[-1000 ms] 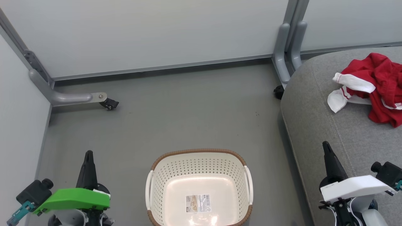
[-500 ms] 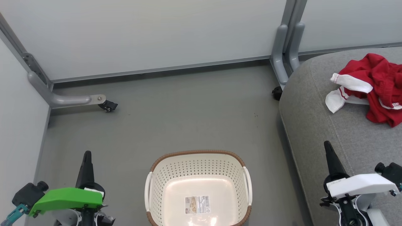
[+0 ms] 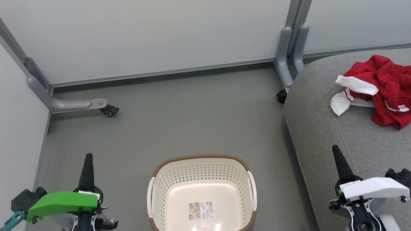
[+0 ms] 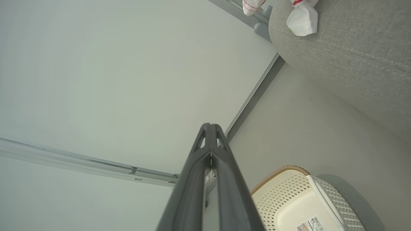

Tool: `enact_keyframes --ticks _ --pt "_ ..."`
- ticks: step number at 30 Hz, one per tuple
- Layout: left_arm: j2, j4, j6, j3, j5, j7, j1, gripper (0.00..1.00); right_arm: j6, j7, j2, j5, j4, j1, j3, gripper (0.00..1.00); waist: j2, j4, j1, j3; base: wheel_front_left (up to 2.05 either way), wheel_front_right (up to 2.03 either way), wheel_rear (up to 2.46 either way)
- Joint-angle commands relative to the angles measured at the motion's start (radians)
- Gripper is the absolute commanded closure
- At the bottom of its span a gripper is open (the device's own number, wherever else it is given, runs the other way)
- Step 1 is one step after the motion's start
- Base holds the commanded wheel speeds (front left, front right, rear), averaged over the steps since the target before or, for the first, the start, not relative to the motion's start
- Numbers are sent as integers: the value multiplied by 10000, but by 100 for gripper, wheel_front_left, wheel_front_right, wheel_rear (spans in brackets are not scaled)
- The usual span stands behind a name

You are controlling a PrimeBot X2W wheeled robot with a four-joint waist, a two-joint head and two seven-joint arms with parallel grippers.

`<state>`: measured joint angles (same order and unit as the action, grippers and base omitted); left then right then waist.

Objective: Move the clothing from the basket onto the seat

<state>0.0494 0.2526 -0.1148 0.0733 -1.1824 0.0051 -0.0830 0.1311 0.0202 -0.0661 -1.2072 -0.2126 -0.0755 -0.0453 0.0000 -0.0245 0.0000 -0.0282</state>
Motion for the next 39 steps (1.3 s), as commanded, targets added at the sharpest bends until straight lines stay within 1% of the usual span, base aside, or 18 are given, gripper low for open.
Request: enact_keyframes --ticks 1,18,39 --pt "24 -105 -62 71 -269 70 -247 100 -3 -68 -72 -277 25 -209 -54 100 0 7 0 7 0 0 0" --pt "21 -98 -113 203 -1819 473 -268 100 -3 -480 -66 -1804 -104 -259 -198 100 0 86 0 88 0 0 0" --pt "18 -90 -163 359 -3427 896 -317 100 -4 -932 -46 -3386 -247 -327 -368 100 0 181 0 186 0 0 0"
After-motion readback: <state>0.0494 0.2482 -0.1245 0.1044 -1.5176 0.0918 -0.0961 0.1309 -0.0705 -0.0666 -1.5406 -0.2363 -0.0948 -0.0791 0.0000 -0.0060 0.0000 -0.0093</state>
